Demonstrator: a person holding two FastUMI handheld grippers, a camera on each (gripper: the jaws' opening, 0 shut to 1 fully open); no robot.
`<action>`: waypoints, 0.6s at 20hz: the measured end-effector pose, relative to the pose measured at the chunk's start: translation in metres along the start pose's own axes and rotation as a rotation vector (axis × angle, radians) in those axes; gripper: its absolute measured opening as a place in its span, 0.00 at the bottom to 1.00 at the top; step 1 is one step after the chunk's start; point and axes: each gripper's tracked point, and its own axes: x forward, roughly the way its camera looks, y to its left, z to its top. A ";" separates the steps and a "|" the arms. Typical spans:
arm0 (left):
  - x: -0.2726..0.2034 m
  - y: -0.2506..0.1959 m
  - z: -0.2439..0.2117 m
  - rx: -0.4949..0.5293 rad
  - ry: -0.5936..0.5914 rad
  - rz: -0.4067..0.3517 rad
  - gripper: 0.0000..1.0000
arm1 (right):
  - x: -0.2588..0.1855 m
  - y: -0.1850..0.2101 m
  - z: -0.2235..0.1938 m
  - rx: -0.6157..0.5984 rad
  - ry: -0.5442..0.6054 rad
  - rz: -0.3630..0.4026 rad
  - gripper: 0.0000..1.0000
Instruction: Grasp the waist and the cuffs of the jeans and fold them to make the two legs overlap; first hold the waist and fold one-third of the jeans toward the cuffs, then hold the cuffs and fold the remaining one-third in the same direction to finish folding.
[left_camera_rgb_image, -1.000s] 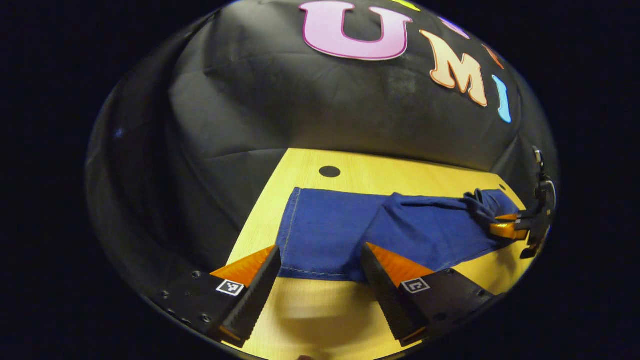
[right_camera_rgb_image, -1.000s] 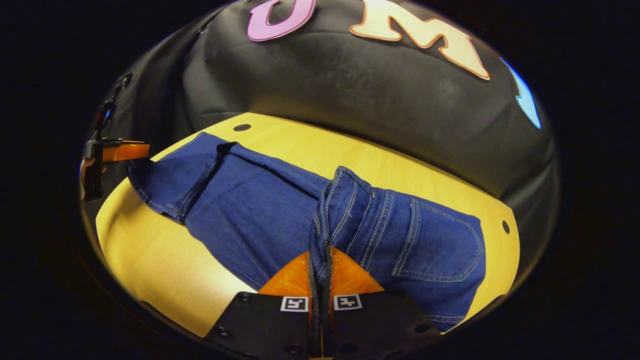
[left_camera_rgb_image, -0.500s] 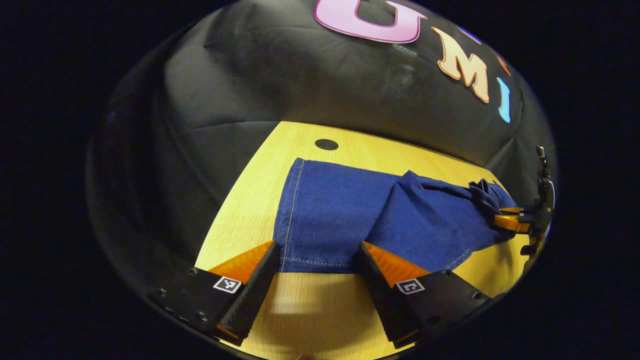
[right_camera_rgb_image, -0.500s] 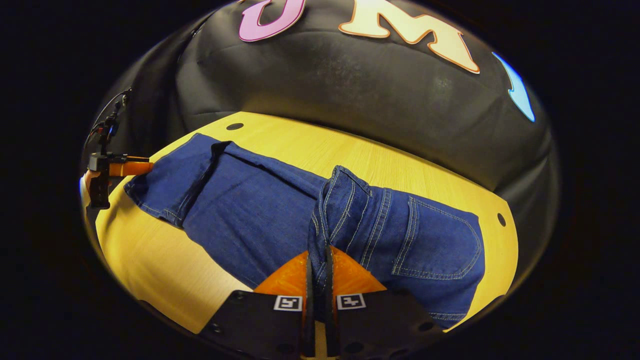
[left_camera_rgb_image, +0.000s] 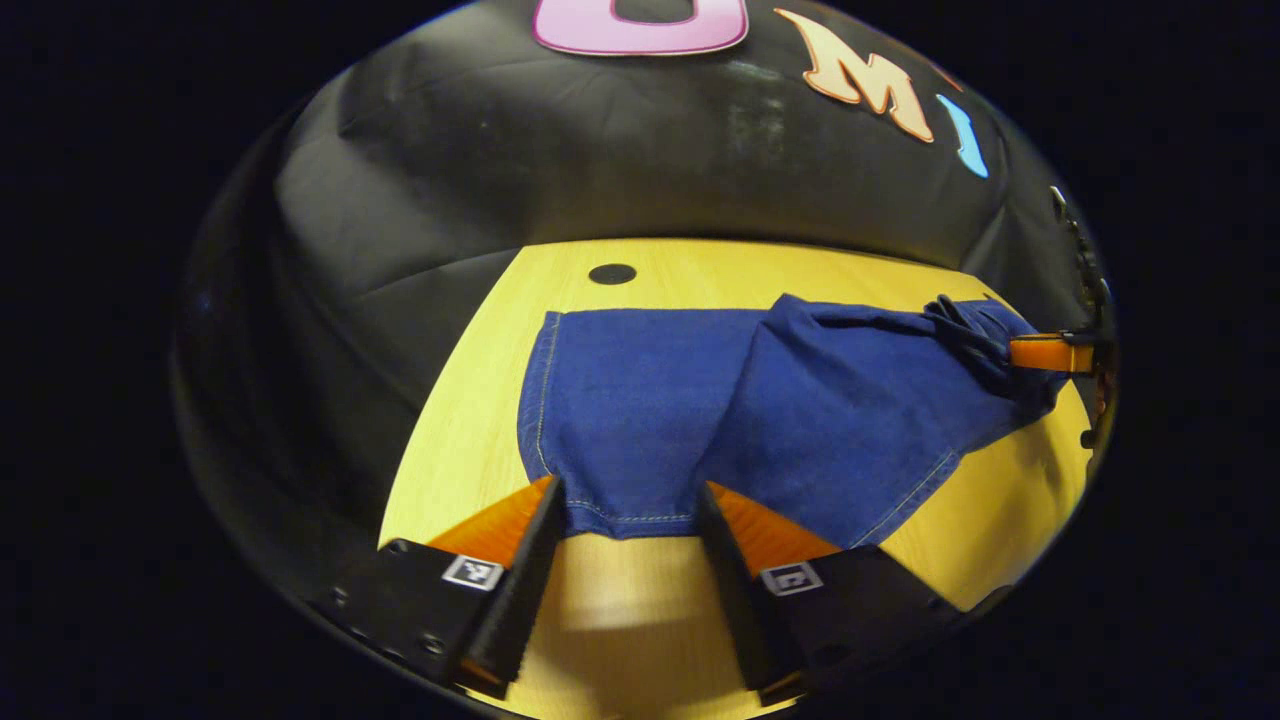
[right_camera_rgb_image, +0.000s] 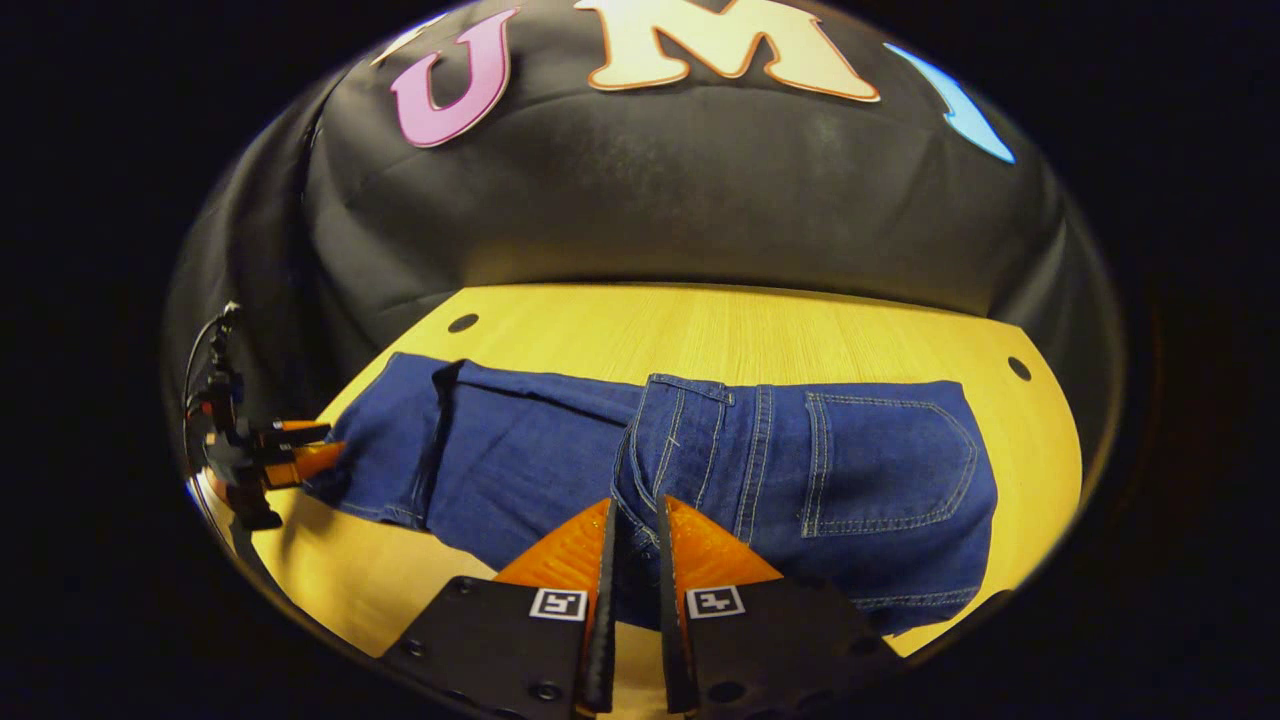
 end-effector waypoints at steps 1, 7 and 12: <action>0.001 0.002 0.001 0.002 -0.014 0.004 0.71 | -0.004 0.000 0.000 0.014 -0.004 -0.001 0.22; 0.006 -0.006 0.004 -0.089 -0.055 0.016 0.00 | -0.020 -0.005 -0.004 0.047 -0.007 -0.018 0.16; 0.000 -0.015 0.017 -0.134 -0.102 -0.013 0.00 | -0.045 -0.012 -0.005 0.074 -0.016 -0.036 0.16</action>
